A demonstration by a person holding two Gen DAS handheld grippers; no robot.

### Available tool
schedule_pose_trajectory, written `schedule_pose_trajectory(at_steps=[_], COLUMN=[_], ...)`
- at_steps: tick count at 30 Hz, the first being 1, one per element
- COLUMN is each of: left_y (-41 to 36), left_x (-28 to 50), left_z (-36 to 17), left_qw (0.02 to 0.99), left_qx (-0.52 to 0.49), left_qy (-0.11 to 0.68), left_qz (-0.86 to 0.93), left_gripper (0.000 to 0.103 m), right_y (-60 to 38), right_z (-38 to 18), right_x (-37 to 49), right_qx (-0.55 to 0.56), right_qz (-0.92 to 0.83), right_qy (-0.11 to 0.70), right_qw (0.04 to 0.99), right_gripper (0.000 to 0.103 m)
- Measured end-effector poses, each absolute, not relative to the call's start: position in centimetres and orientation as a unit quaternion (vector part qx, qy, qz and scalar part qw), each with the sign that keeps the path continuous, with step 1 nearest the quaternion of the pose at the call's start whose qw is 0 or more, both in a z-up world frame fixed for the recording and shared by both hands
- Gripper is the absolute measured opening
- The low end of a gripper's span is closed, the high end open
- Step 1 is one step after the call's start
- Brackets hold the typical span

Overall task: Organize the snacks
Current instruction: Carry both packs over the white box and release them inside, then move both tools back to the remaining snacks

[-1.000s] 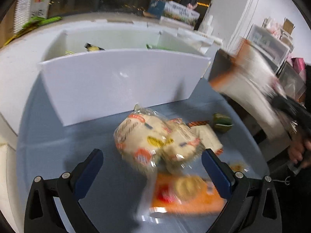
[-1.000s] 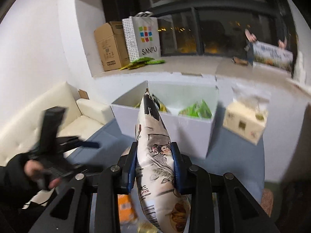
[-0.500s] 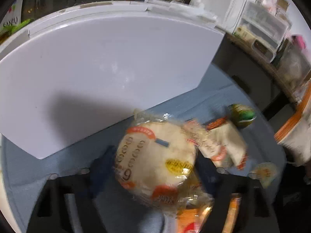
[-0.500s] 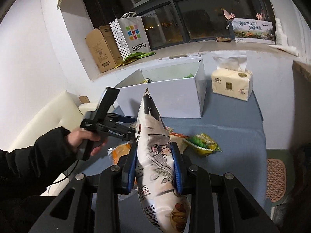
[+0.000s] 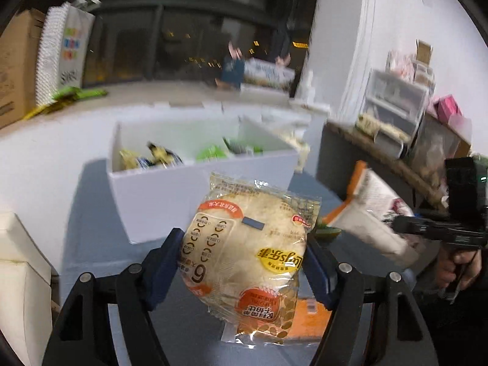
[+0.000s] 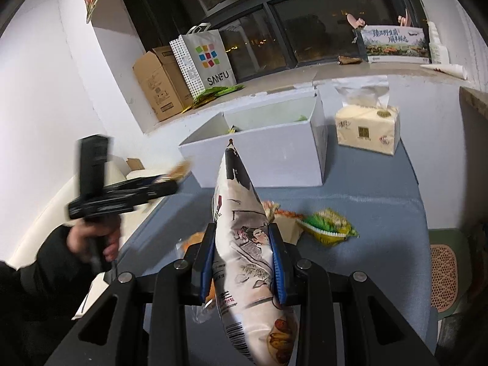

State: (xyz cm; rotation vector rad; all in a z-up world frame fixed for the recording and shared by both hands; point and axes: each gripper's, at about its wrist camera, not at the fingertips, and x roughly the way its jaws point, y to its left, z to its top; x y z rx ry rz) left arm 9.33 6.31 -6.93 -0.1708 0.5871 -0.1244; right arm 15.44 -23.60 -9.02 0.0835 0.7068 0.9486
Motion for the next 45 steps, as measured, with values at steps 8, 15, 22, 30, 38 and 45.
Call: schedule_pose_trajectory(at_steps=[8,15,22,30,38,45], left_y=[10.2,13.5,14.6,15.1,15.6,12.4], left_x=[11.0,19.9,26.4,27.5,25.3,20.2], left_z=[-0.4,0.6,-0.8,-2.4,-1.9,0.2], left_qw=[0.965,0.956,0.946,0.938,0.941,0.955], left_qx=[-0.115,-0.135,-0.144,-0.122,-0.123,-0.074], left_qy=[0.234,0.260,0.291,0.322,0.314,0.288], left_qz=[-0.025,0.000,0.005,0.036,0.035,0.015], left_gripper=[0.078,0.078,0.078,0.103,0.103,0.103], right_y=[-21.1,-15.4,-8.7,-5.6,-6.4,-8.6], right_z=[-4.8,-0.6,0.2,-1.3,-0.6,0.9], right_x=[19.0,25.2,33.5,37.9,37.0,32.9], right_qx=[0.060,0.058,0.066,0.100,0.086,0.059], right_qz=[0.442,0.425,0.391,0.378,0.373,0.403], right_qy=[0.305,0.288,0.330,0.364,0.356,0.316], right_qw=[0.841,0.856,0.857,0.845,0.852,0.857], right_gripper=[0.034,0.034,0.034,0.103,0.103,0.103])
